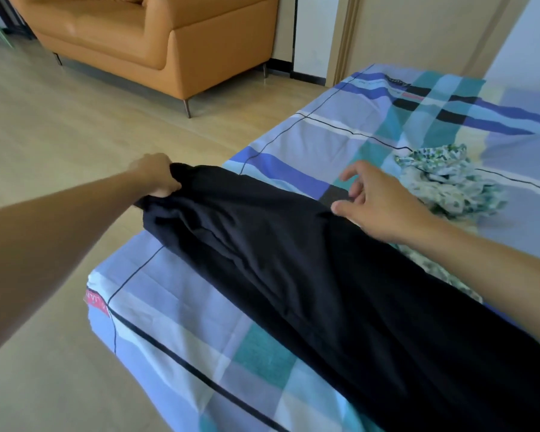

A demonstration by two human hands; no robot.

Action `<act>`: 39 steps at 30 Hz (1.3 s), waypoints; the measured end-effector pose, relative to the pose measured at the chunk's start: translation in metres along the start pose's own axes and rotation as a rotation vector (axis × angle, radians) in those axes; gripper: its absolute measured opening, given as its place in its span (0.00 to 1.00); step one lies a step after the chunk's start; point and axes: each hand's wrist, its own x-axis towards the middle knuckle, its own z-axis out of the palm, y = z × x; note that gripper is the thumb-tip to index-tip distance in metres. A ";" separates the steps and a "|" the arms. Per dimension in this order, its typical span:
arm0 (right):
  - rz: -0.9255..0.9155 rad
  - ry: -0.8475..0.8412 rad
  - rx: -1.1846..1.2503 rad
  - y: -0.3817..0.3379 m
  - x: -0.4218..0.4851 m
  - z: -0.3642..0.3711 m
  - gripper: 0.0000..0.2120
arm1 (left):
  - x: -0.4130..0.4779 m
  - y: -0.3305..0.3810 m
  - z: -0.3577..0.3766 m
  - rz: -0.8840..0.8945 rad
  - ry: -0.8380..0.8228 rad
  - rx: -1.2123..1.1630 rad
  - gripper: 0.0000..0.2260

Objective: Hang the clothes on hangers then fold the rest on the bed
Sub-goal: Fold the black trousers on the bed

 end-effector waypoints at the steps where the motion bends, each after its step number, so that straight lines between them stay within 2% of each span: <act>1: -0.069 -0.046 0.009 -0.007 -0.029 -0.003 0.15 | -0.001 -0.001 0.008 -0.011 0.009 0.017 0.16; 3: -0.140 -0.247 -0.069 -0.017 -0.088 -0.007 0.19 | -0.003 -0.002 0.019 -0.046 0.064 0.048 0.19; 5: -0.127 -0.458 -0.352 -0.019 -0.137 -0.004 0.24 | -0.007 -0.002 0.024 -0.089 0.111 0.030 0.22; 7: -0.136 -0.505 -0.550 -0.010 -0.168 0.000 0.19 | -0.011 -0.001 0.023 -0.123 0.104 -0.027 0.24; 9: -0.136 -0.472 -0.555 -0.004 -0.179 -0.004 0.11 | -0.014 -0.004 0.021 -0.169 0.105 -0.062 0.21; 11: -0.140 -0.497 -0.533 0.003 -0.178 -0.016 0.09 | -0.016 -0.006 0.017 -0.183 0.150 -0.137 0.14; 13: -0.158 -0.582 -0.495 0.007 -0.172 -0.032 0.11 | -0.022 -0.004 0.009 -0.137 0.171 -0.262 0.05; 16: -0.151 -0.837 -0.423 0.001 -0.158 -0.044 0.11 | -0.023 -0.005 0.001 -0.070 0.149 -0.342 0.07; 18: -0.132 -0.920 -0.367 -0.009 -0.146 -0.040 0.12 | -0.023 -0.009 0.004 -0.055 0.097 -0.327 0.06; 20: -0.155 -0.800 -0.265 -0.021 -0.125 -0.029 0.14 | -0.018 -0.014 0.014 -0.063 0.018 -0.305 0.04; 23: -0.188 -0.467 -0.096 -0.039 -0.073 -0.004 0.10 | -0.009 -0.026 0.029 -0.120 -0.177 -0.320 0.20; 25: -0.158 -0.338 -0.050 -0.050 -0.027 0.018 0.10 | -0.003 -0.035 0.033 -0.165 -0.253 -0.362 0.24; 27: -0.064 -0.286 -0.072 -0.056 0.016 0.039 0.18 | 0.002 -0.045 0.032 -0.164 -0.269 -0.441 0.24; 30: 0.144 -0.357 -0.083 -0.061 0.062 0.067 0.33 | 0.009 -0.062 0.028 -0.066 -0.359 -0.622 0.28; 32: 0.239 -0.439 -0.020 -0.066 0.080 0.080 0.31 | 0.007 -0.067 0.016 -0.017 -0.435 -0.729 0.22; 34: 0.226 -0.449 0.063 -0.071 0.094 0.089 0.19 | 0.010 -0.072 0.004 0.014 -0.402 -0.837 0.14; 36: 0.155 -0.288 0.076 -0.076 0.103 0.094 0.13 | 0.019 -0.078 -0.001 0.005 -0.303 -0.919 0.09; 39: 0.063 -0.039 -0.115 -0.082 0.084 0.095 0.21 | 0.023 -0.085 0.002 -0.039 -0.212 -0.877 0.08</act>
